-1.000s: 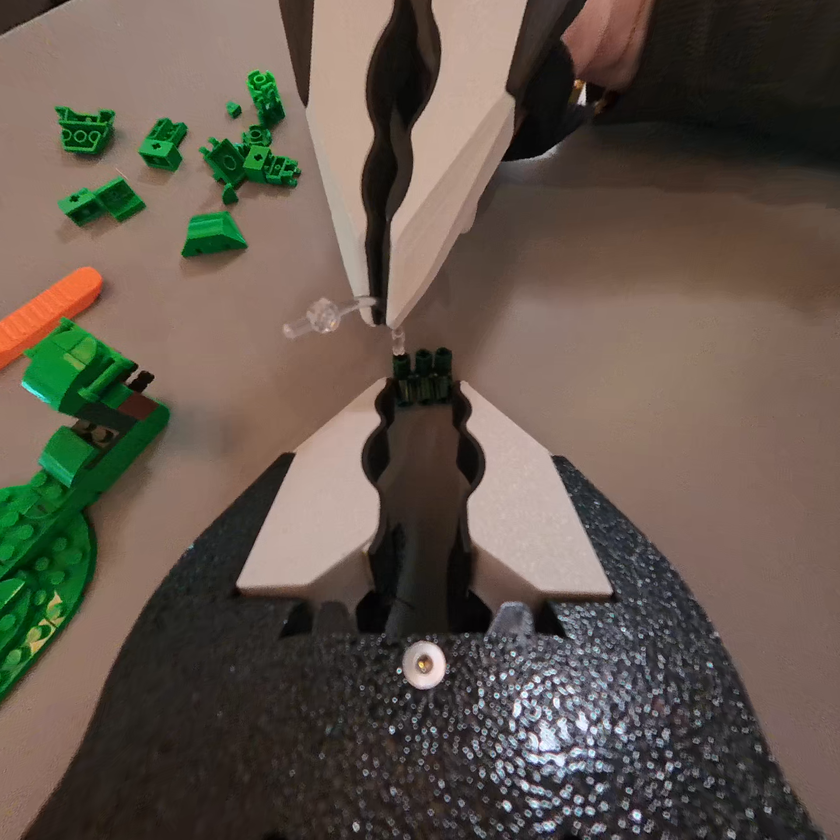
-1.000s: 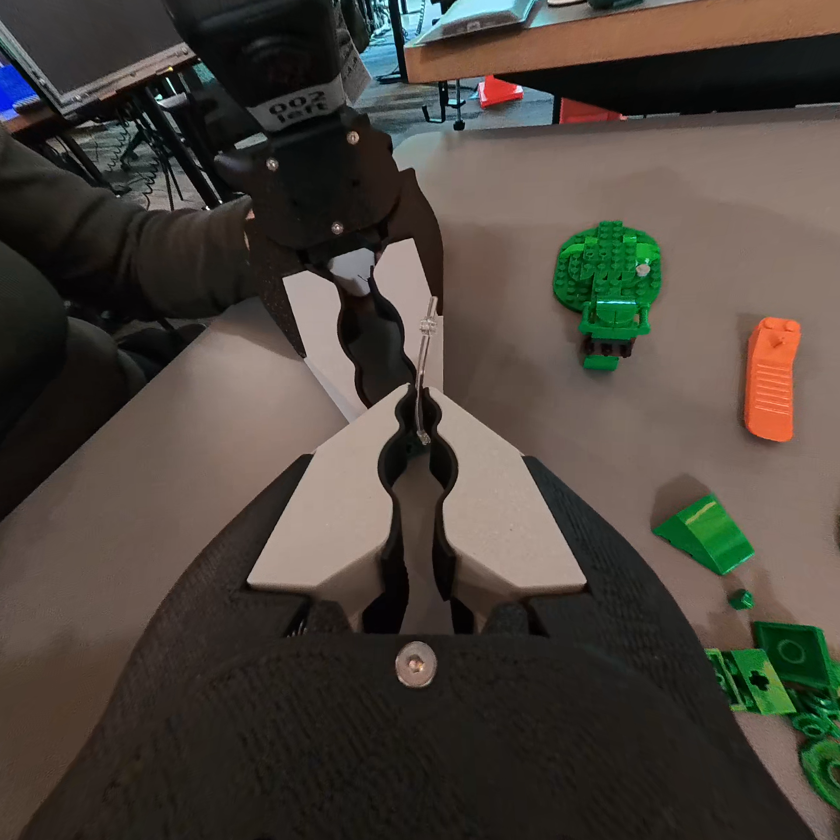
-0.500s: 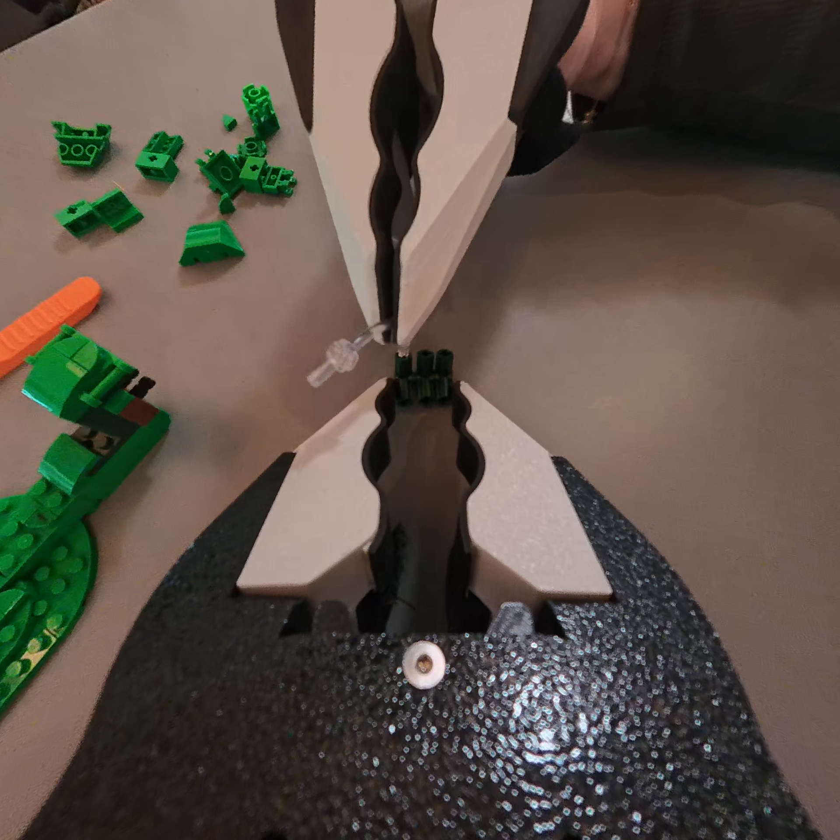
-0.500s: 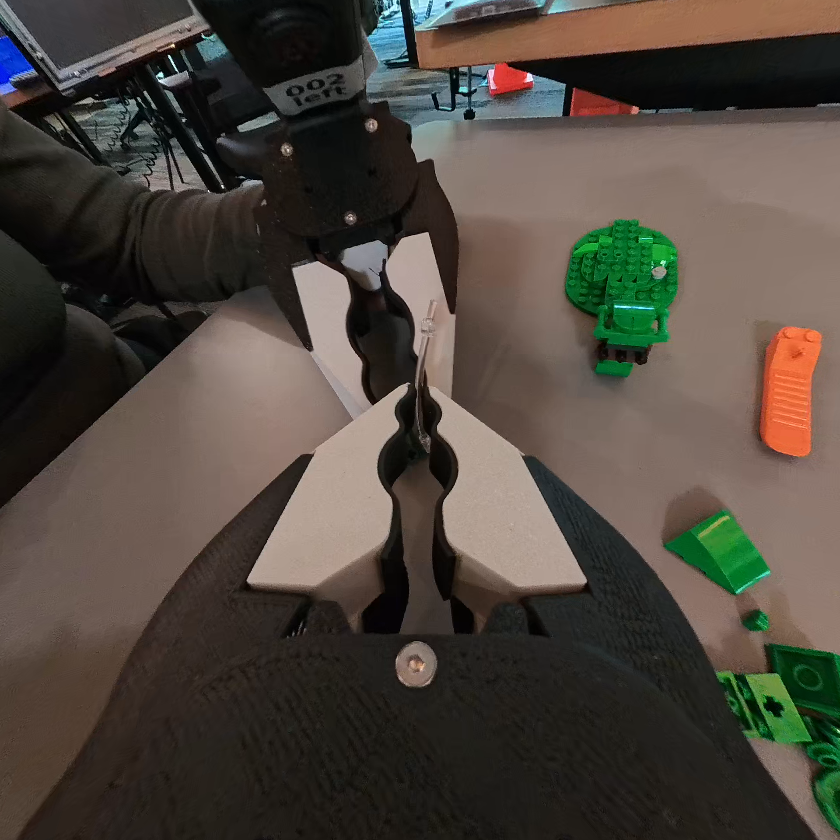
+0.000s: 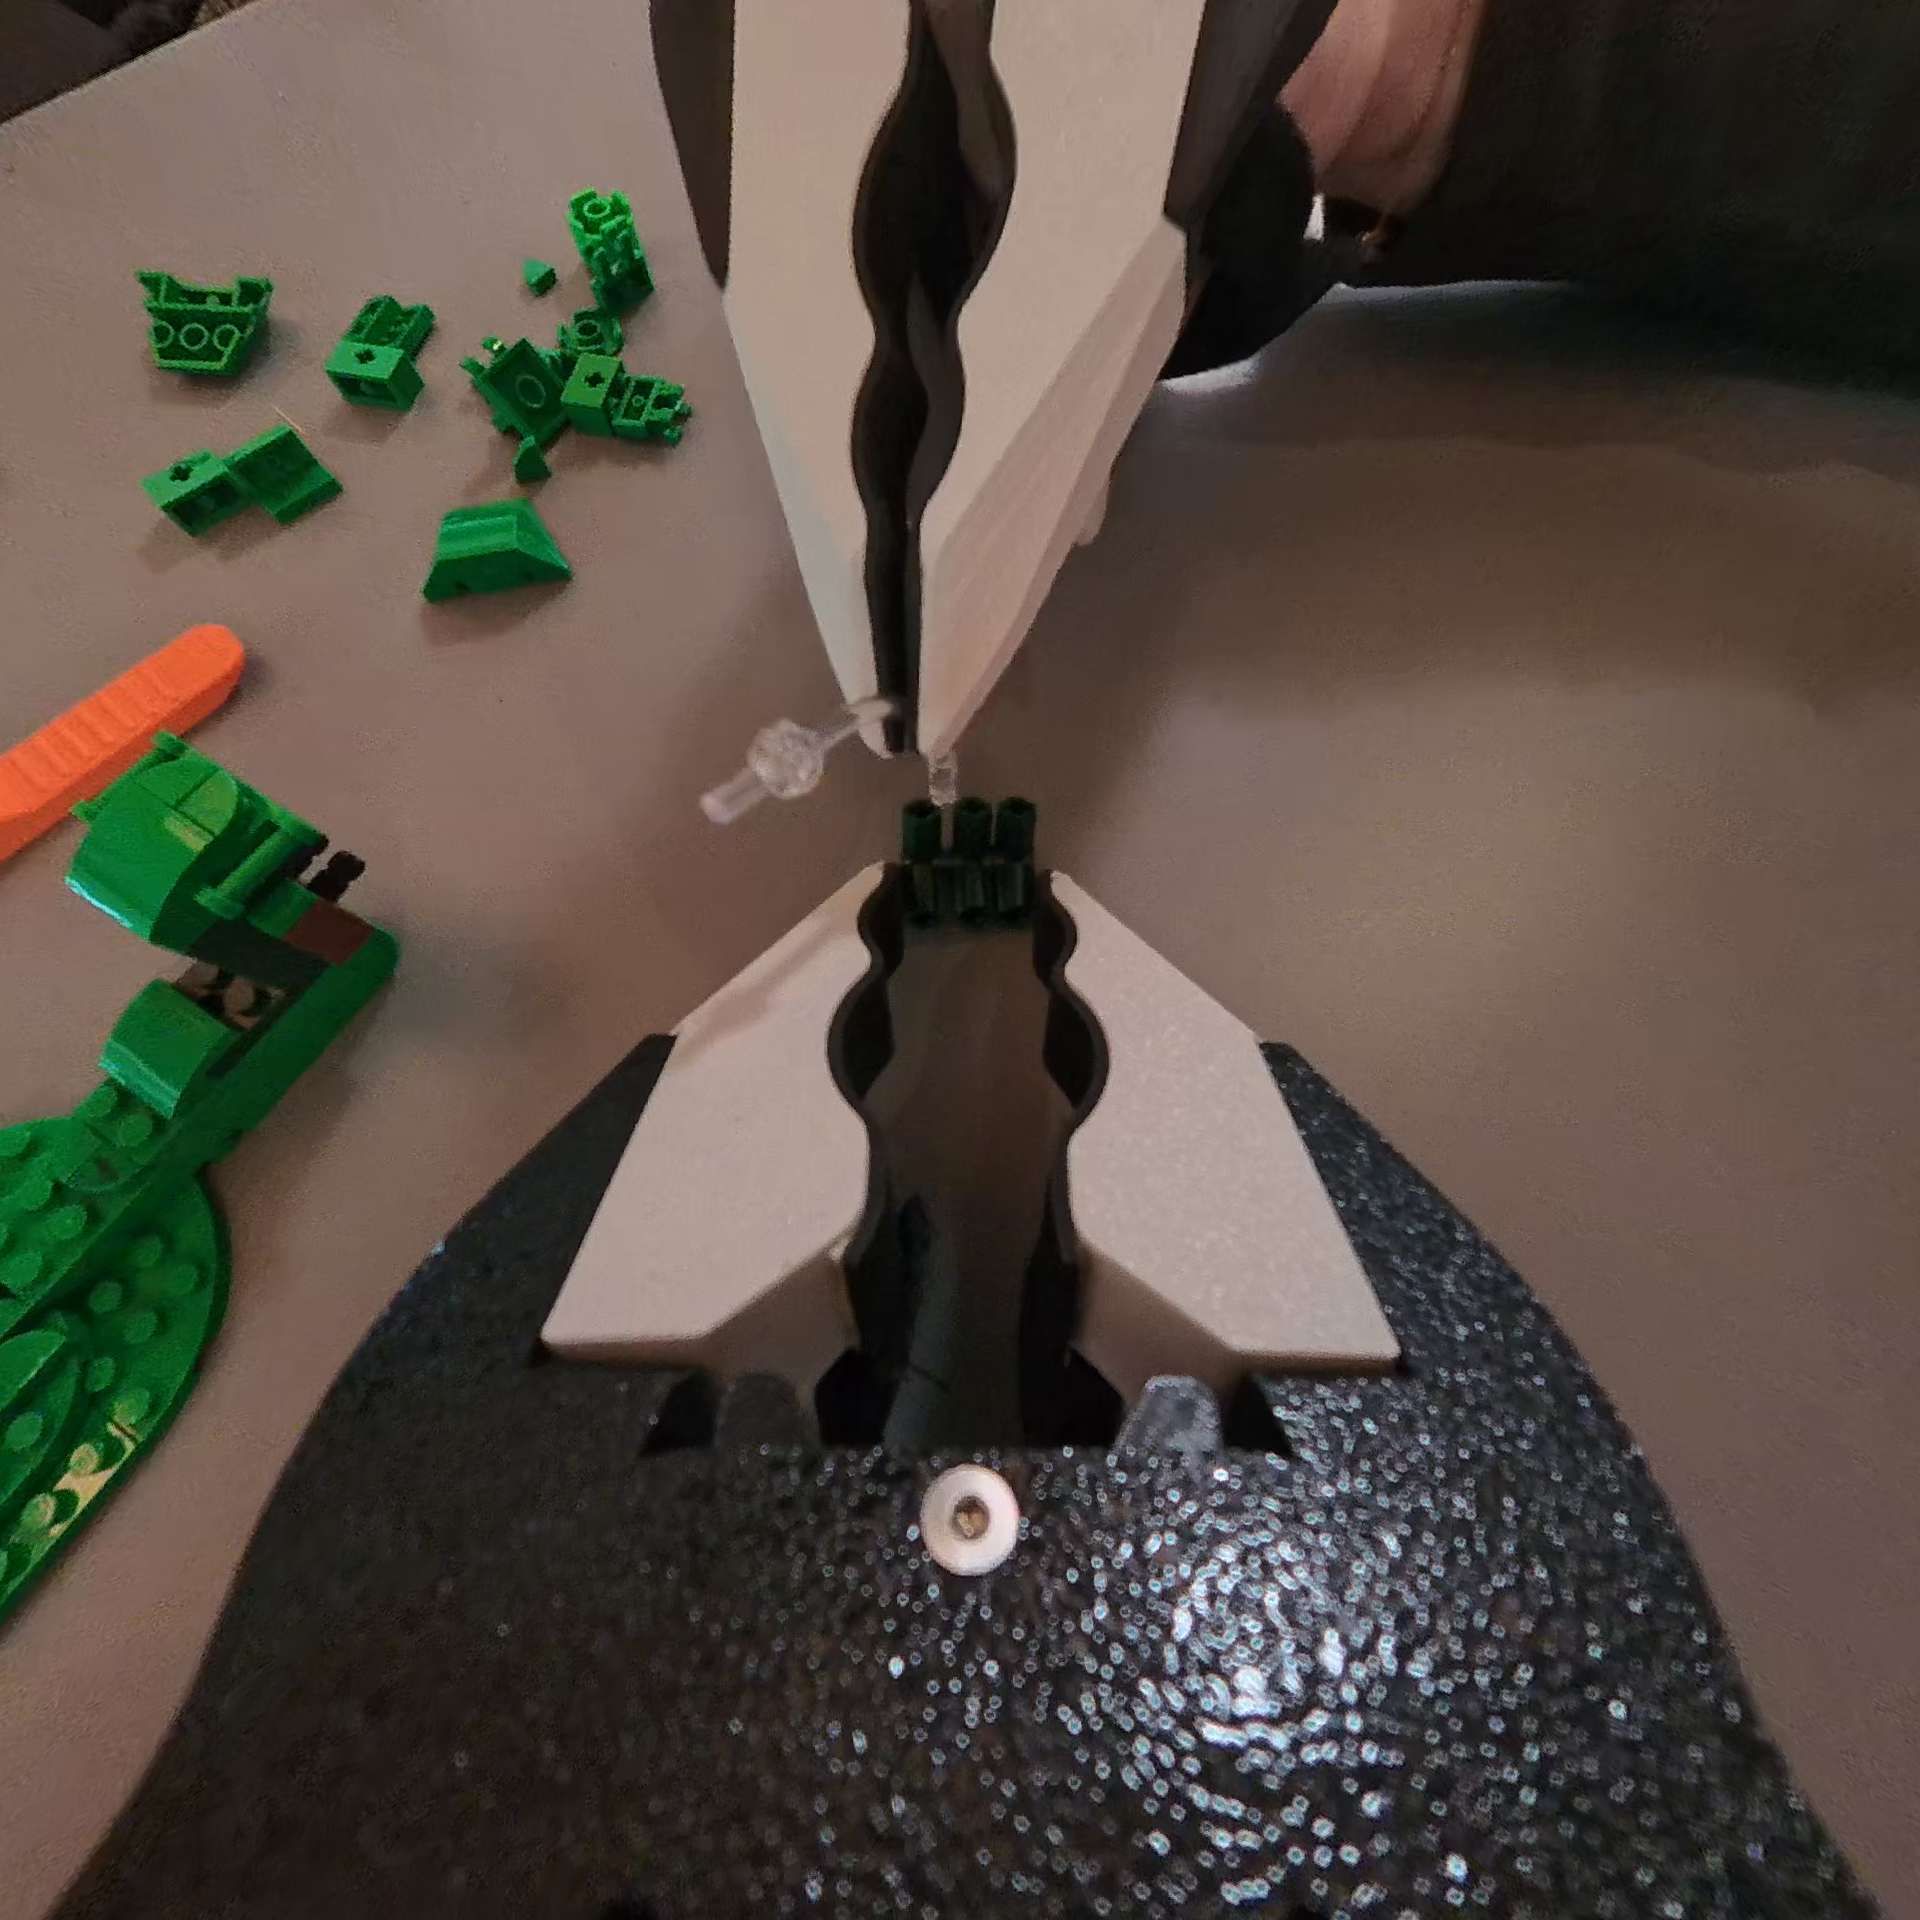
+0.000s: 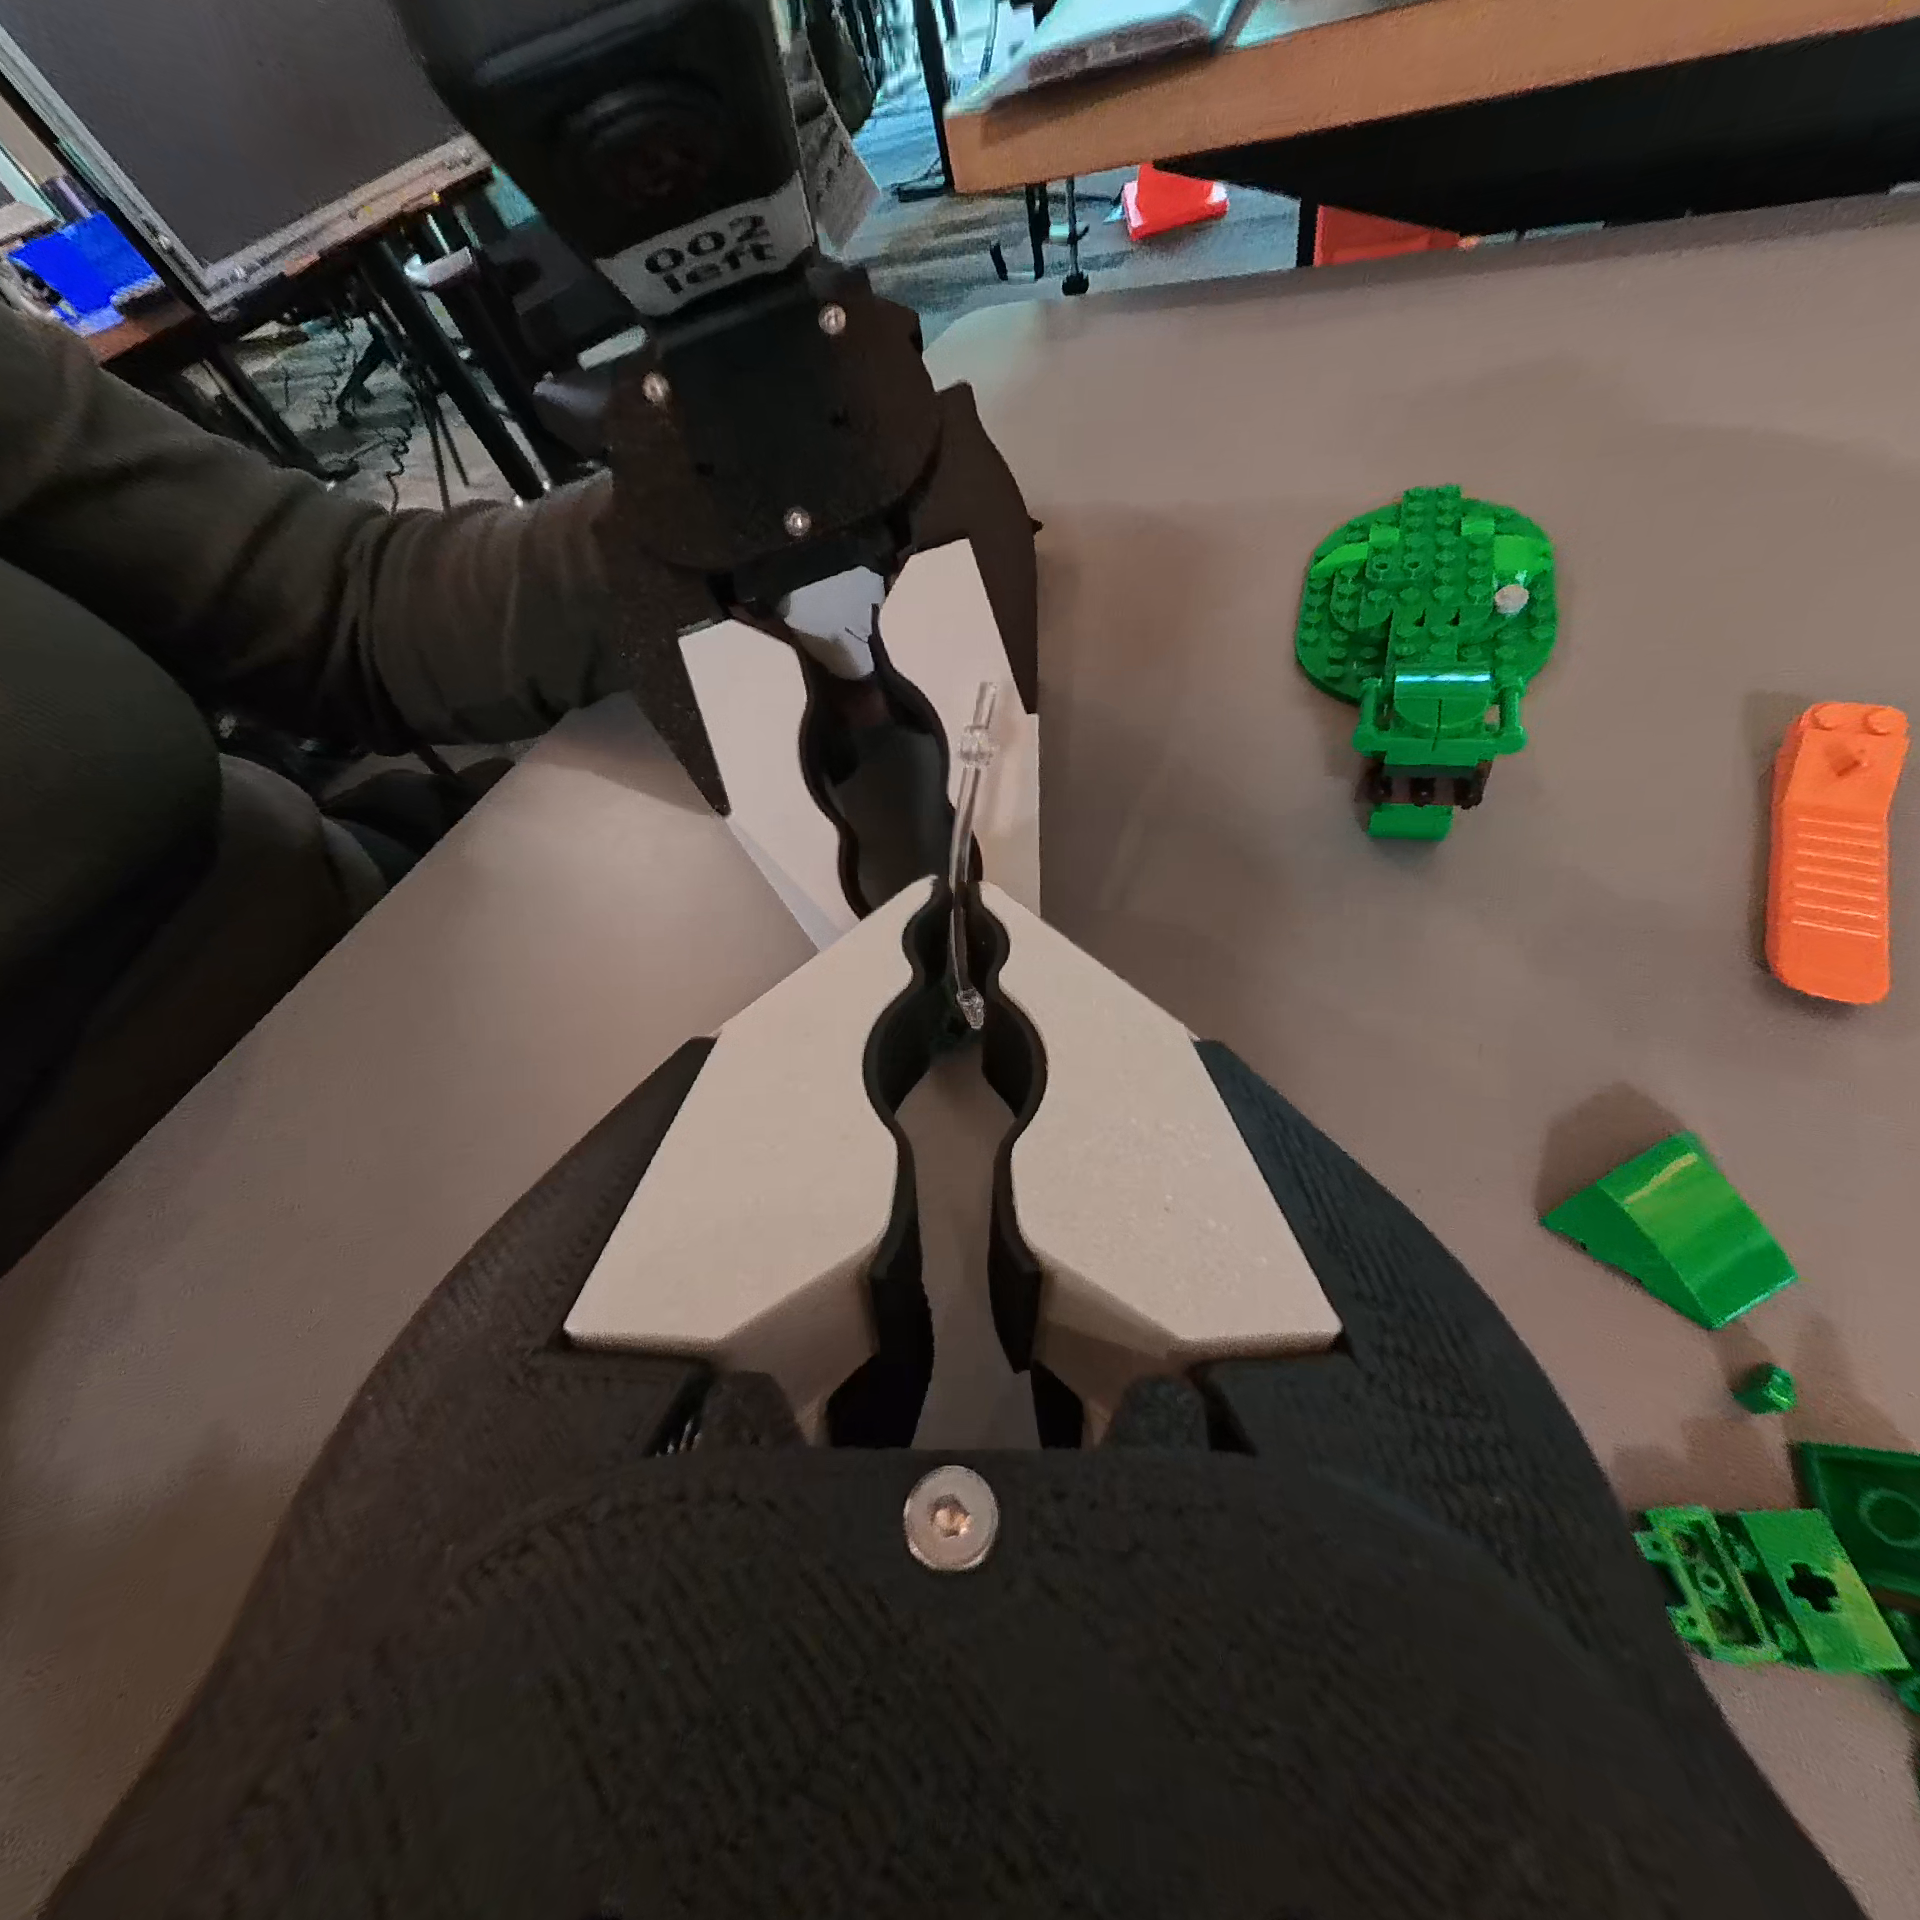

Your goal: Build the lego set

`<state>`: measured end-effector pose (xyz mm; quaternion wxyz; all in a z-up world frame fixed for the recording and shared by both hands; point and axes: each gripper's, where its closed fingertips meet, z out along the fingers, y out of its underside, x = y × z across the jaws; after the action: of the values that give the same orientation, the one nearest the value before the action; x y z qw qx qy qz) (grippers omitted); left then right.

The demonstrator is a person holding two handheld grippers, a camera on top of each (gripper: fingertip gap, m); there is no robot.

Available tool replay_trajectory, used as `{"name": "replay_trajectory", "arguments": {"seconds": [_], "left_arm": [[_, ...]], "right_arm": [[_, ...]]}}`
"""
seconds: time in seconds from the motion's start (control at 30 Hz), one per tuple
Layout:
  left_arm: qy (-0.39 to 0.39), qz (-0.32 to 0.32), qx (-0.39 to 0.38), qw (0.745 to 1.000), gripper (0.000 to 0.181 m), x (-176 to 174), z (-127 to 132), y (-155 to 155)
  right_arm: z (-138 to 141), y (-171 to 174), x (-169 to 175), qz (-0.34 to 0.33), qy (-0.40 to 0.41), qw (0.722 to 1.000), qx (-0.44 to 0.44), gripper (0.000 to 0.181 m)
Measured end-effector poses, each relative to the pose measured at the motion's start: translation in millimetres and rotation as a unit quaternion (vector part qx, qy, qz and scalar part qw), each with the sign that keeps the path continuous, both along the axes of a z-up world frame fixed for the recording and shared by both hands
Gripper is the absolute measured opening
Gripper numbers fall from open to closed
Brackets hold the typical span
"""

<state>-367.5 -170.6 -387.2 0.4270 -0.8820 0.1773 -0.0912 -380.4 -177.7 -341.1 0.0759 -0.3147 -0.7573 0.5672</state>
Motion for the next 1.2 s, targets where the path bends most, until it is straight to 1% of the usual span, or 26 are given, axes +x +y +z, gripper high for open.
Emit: {"name": "replay_trajectory", "arguments": {"seconds": [0.07, 0.13, 0.27, 0.37, 0.47, 0.8, 1.1, 1.2], "left_arm": [[0.001, -0.008, 0.003, 1.000, 0.023, 1.9, 0.6, -0.9], [-0.002, -0.011, 0.026, 1.000, 0.023, 2.6, 7.4, -1.0], [-0.066, -0.011, 0.101, 0.993, 0.023, 0.6, 36.2, -2.5], [-0.097, -0.016, 0.121, 0.988, 0.022, 0.1, 45.4, -4.7], [-0.093, -0.023, 0.123, 0.988, 0.022, 2.2, 45.7, -5.3], [-0.083, -0.031, 0.119, 0.989, 0.022, 4.8, 42.9, -6.0], [-0.065, -0.041, 0.115, 0.990, 0.022, 7.9, 39.7, -6.4], [-0.060, -0.043, 0.112, 0.991, 0.022, 8.7, 38.0, -6.3]], "right_arm": [[11.8, -0.3, -1.3, -0.006, 0.023, 0.999, -0.031, 0.000], [24.7, 0.8, -2.2, -0.012, 0.039, 0.997, -0.065, 0.000], [41.6, 2.0, 0.4, -0.011, 0.066, 0.992, -0.106, 0.000], [47.0, 2.2, 0.7, -0.012, 0.078, 0.991, -0.111, 0.000], [48.4, 0.9, 0.3, -0.015, 0.089, 0.991, -0.096, 0.000], [45.3, -2.6, 2.5, -0.004, 0.084, 0.993, -0.078, 0.000], [41.9, -4.5, 8.2, 0.016, 0.067, 0.995, -0.072, 0.000], [39.9, -7.1, 13.7, 0.036, 0.057, 0.995, -0.068, 0.000]]}}
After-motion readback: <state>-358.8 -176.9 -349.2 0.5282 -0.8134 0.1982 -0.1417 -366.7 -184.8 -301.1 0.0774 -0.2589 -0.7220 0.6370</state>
